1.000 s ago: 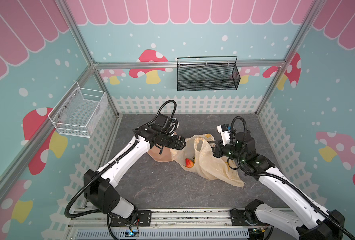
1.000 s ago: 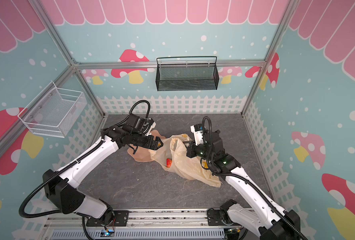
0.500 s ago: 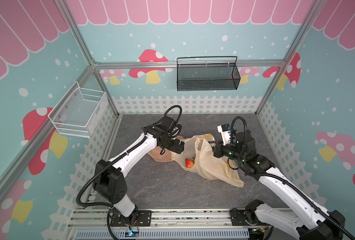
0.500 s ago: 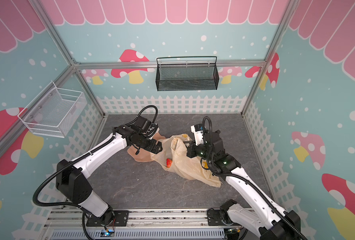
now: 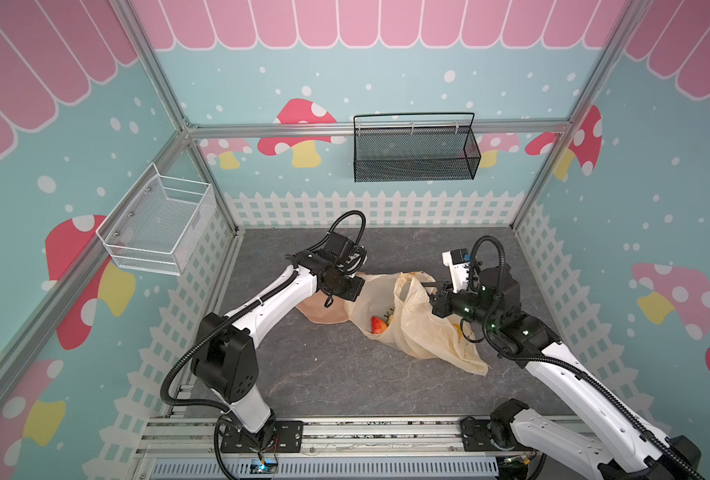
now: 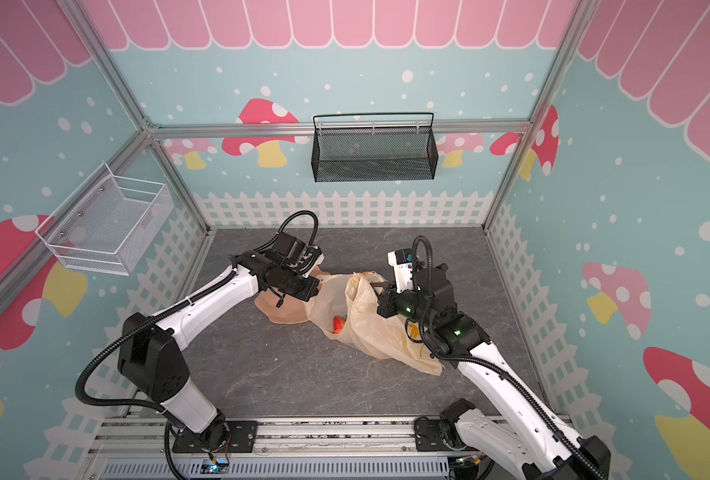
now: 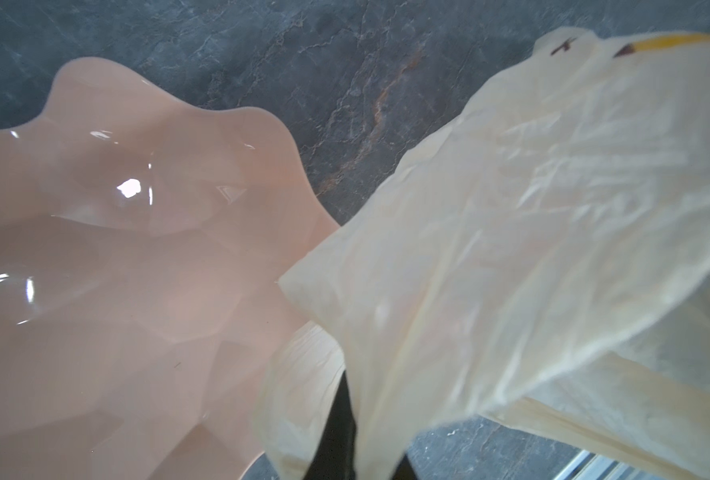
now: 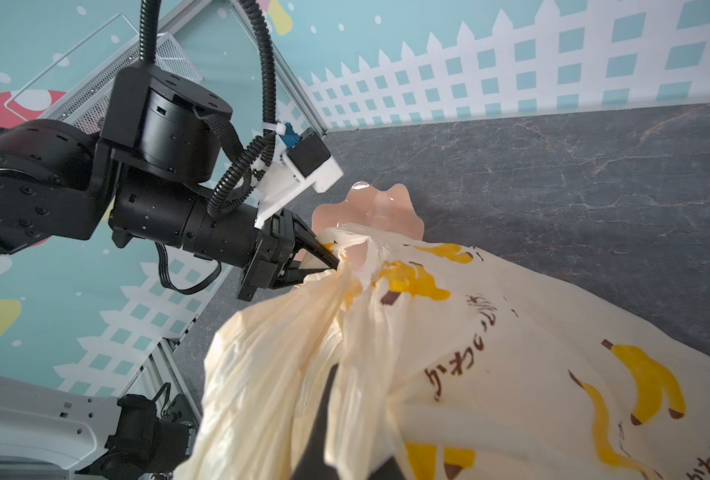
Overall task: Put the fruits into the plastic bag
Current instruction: 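Raise the left gripper and grasp the bag handle farthest from the robot, then hold the bag handle with the left gripper while the right gripper releases its edge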
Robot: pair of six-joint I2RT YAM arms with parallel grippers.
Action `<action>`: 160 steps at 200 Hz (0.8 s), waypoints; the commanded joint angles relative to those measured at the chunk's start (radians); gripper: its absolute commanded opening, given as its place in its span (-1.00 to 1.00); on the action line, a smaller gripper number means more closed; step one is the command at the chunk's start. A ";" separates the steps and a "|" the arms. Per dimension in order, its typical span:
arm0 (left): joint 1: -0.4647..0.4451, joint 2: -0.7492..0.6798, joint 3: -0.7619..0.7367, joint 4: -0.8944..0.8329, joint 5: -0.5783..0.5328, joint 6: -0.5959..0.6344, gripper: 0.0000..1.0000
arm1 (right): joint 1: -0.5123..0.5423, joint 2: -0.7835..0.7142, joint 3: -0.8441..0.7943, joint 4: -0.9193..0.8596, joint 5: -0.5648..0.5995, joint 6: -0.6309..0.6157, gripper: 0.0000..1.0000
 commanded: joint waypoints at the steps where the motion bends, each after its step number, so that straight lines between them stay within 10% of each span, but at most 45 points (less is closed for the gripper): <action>1: 0.003 -0.053 0.013 0.018 0.101 -0.028 -1.00 | 0.006 -0.019 -0.012 -0.015 0.036 0.019 -1.00; 160: 0.158 -0.202 0.165 0.051 0.565 -0.400 -1.00 | -0.122 0.088 0.190 -0.267 0.131 -0.016 -0.79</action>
